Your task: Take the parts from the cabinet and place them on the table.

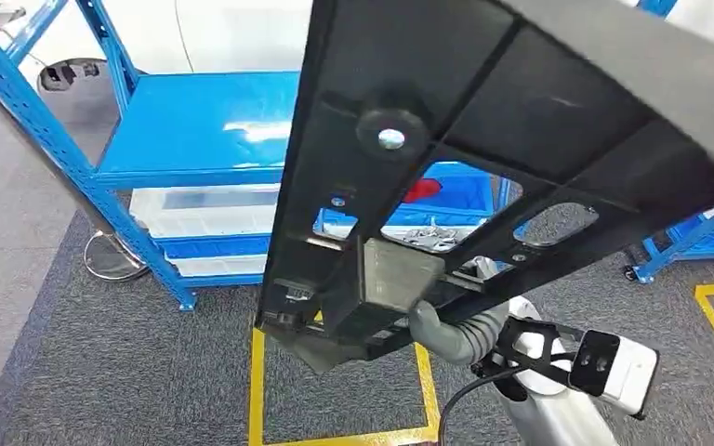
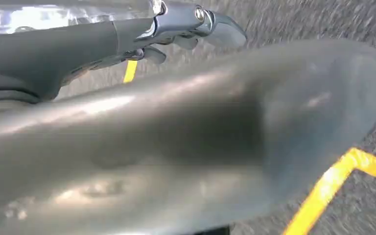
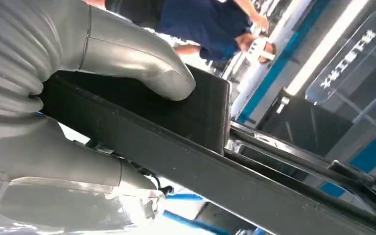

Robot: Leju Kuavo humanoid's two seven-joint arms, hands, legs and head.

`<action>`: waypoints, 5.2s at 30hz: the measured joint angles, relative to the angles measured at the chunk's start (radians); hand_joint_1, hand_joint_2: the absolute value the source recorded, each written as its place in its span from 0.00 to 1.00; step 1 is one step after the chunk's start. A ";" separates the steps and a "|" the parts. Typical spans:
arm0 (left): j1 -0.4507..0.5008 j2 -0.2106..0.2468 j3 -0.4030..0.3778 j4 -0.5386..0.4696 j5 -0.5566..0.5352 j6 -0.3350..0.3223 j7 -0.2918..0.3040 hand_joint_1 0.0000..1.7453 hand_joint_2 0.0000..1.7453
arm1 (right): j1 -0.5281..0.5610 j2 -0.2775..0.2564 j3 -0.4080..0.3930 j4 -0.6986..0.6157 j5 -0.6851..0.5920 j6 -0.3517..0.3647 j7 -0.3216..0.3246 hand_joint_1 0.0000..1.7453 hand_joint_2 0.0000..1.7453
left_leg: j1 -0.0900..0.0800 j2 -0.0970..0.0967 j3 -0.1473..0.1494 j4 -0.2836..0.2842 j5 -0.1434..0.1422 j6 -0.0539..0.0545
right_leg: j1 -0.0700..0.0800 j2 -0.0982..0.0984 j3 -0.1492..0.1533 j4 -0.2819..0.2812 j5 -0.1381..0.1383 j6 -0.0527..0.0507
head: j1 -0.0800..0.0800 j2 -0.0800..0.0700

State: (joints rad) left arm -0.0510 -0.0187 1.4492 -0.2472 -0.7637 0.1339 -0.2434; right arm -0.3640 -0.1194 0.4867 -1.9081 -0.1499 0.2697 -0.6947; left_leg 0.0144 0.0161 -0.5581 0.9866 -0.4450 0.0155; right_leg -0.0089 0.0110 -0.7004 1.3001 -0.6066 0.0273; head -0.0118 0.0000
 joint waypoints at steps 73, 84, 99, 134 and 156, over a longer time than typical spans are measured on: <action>-0.030 -0.029 -0.076 0.004 -0.064 -0.024 -0.002 0.00 0.00 | -0.027 -0.145 -0.020 -0.105 -0.051 -0.100 0.005 1.00 1.00 | -0.004 0.028 0.004 0.055 -0.071 -0.048 | 0.001 -0.028 0.096 -0.292 0.178 -0.050 | 0.011 0.000; -0.028 -0.022 -0.076 0.004 -0.057 -0.040 0.007 0.00 0.00 | 0.003 -0.106 0.000 -0.095 0.000 -0.108 0.019 1.00 1.00 | -0.004 -0.081 0.003 0.020 -0.026 -0.031 | 0.001 0.100 0.084 -0.280 0.186 -0.039 | 0.009 0.000; -0.036 -0.019 -0.077 0.004 -0.054 -0.045 0.027 0.00 0.00 | 0.024 -0.044 0.005 -0.068 0.045 -0.094 0.032 1.00 1.00 | -0.012 0.073 0.018 0.008 -0.025 -0.029 | -0.002 -0.075 0.093 -0.282 0.172 -0.021 | 0.014 0.000; -0.021 -0.042 -0.082 0.011 -0.070 -0.073 -0.019 0.00 0.00 | 0.074 -0.043 -0.084 -0.041 0.038 0.050 0.000 1.00 1.00 | -0.005 0.041 0.012 0.050 -0.070 -0.046 | 0.002 -0.023 0.103 -0.294 0.170 -0.054 | 0.014 0.000; -0.021 -0.050 -0.080 0.011 -0.070 -0.069 -0.005 0.00 0.00 | 0.033 -0.022 -0.076 -0.040 0.045 0.051 0.018 1.00 1.00 | -0.007 0.039 0.018 -0.005 -0.016 -0.004 | -0.004 -0.012 0.000 -0.089 0.109 -0.006 | 0.018 0.000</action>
State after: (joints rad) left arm -0.0724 -0.0691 1.3691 -0.2365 -0.8335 0.0645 -0.2483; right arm -0.3313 -0.1415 0.4109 -1.9482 -0.1049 0.3208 -0.6767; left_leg 0.0075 0.0554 -0.5403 0.9813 -0.4610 0.0112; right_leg -0.0132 -0.0011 -0.7000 1.2112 -0.4976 0.0211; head 0.0065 0.0000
